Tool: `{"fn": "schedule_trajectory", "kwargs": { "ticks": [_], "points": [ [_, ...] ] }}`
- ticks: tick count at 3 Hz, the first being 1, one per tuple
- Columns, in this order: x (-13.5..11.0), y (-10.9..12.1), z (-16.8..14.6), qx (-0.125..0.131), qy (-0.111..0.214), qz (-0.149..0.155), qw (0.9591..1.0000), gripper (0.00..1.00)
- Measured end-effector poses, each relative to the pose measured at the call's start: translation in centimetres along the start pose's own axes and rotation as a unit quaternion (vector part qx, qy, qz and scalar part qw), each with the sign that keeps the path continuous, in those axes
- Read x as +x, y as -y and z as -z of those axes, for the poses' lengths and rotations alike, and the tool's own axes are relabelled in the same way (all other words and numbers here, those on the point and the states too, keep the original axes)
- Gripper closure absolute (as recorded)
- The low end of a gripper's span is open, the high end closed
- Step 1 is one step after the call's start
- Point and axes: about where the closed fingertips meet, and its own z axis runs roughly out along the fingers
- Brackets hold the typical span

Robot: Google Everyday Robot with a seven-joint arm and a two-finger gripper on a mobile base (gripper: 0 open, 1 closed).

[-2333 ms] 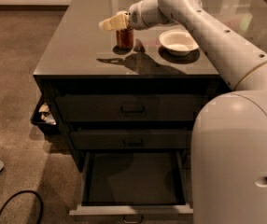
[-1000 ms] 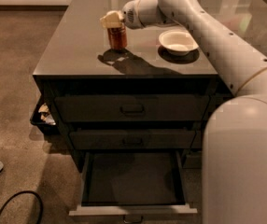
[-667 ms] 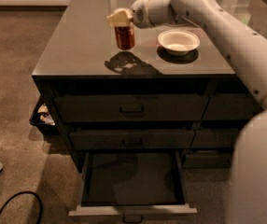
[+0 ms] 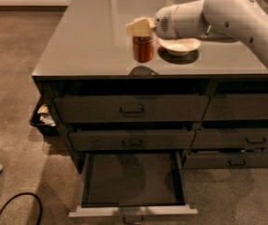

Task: Place coke can into bottom drawer

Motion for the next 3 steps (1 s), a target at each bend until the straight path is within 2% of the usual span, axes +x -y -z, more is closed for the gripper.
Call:
{"fn": "schedule_trajectory", "kwargs": {
  "ticks": [1, 2, 3],
  "points": [
    [3.1, -0.3, 4.0, 0.019, -0.015, -0.033, 0.9991, 1.0],
    [6.2, -1.1, 7.6, 0.044, -0.043, -0.066, 0.9959, 1.0],
    [9.0, -2.6, 10.4, 0.069, -0.074, -0.095, 0.9903, 1.0]
  ]
}}
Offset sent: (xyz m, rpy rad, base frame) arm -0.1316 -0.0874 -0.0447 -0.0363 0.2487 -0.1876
